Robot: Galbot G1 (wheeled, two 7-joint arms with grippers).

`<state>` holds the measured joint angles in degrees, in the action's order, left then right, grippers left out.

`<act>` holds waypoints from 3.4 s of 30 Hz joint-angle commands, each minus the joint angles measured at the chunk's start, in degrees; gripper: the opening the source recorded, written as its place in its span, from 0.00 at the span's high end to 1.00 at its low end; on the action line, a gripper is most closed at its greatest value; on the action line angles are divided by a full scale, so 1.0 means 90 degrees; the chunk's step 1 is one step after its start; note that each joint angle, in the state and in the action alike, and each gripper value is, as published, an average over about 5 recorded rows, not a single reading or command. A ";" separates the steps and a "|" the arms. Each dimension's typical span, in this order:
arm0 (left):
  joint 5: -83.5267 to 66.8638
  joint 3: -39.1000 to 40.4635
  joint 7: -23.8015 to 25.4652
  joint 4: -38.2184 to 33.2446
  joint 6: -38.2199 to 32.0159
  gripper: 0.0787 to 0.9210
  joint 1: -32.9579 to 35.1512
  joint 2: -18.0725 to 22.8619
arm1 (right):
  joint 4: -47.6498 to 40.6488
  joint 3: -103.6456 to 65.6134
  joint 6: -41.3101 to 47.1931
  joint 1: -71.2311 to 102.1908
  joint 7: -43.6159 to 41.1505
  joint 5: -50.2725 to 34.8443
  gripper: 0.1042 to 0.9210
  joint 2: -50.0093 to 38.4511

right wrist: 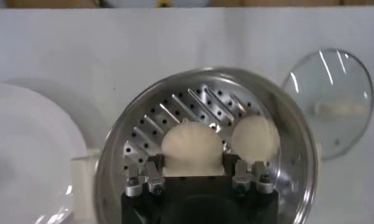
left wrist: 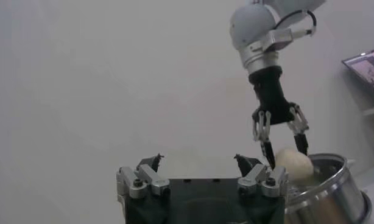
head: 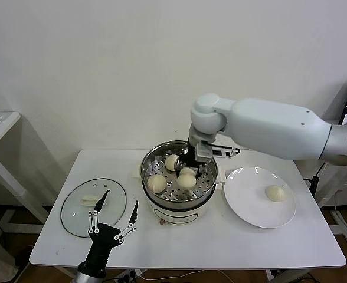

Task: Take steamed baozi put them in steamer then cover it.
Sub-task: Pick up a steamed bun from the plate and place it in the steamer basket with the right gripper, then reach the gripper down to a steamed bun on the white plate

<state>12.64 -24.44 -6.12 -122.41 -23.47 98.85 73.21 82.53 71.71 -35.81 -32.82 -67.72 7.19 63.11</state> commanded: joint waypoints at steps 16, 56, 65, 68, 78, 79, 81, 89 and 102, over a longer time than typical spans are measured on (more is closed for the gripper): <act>-0.0040 -0.0050 -0.0011 -0.0010 -0.0052 0.12 0.0022 0.0009 | 0.0064 0.0047 -0.0531 0.0473 -0.0059 0.0814 0.31 0.0285; -0.0033 0.0054 -0.0014 0.0112 0.0058 0.12 -0.0158 -0.0048 | -0.3538 -0.1207 0.4030 0.0947 -0.0630 -0.2257 0.12 -0.2899; -0.0028 -0.0010 -0.0017 0.0075 0.0096 0.12 -0.0073 -0.0040 | -0.4570 -0.2106 0.3688 0.2301 -0.0482 -0.1223 0.12 -0.2603; -0.0026 -0.0038 -0.0016 0.0062 0.0087 0.12 -0.0030 -0.0038 | -0.4824 -0.2275 0.3620 0.2515 -0.0448 -0.0984 0.12 -0.2385; -0.0026 -0.0083 -0.0018 0.0083 0.0048 0.12 0.0022 -0.0033 | -0.5374 -0.2497 0.3452 0.2818 -0.0340 -0.0599 0.12 -0.1816; -0.0026 -0.0081 -0.0018 0.0085 0.0049 0.12 0.0022 -0.0033 | -0.5394 -0.2510 0.3447 0.2845 -0.0334 -0.0589 0.12 -0.1783; -0.0026 -0.0078 -0.0018 0.0090 0.0050 0.12 0.0019 -0.0031 | -0.5457 -0.2562 0.3429 0.2908 -0.0317 -0.0562 0.12 -0.1701; -0.0026 -0.0069 -0.0019 0.0124 0.0050 0.12 0.0004 -0.0031 | -0.5739 -0.2733 0.3334 0.3058 -0.0193 -0.0482 0.12 -0.1398; -0.0027 -0.0073 -0.0021 0.0159 0.0039 0.12 0.0001 -0.0032 | -0.5869 -0.2775 0.3260 0.3169 -0.0117 -0.0270 0.12 -0.1225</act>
<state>12.38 -25.11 -6.29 -121.06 -23.09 98.82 72.90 31.15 47.35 -6.32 -5.16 -69.07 3.64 50.96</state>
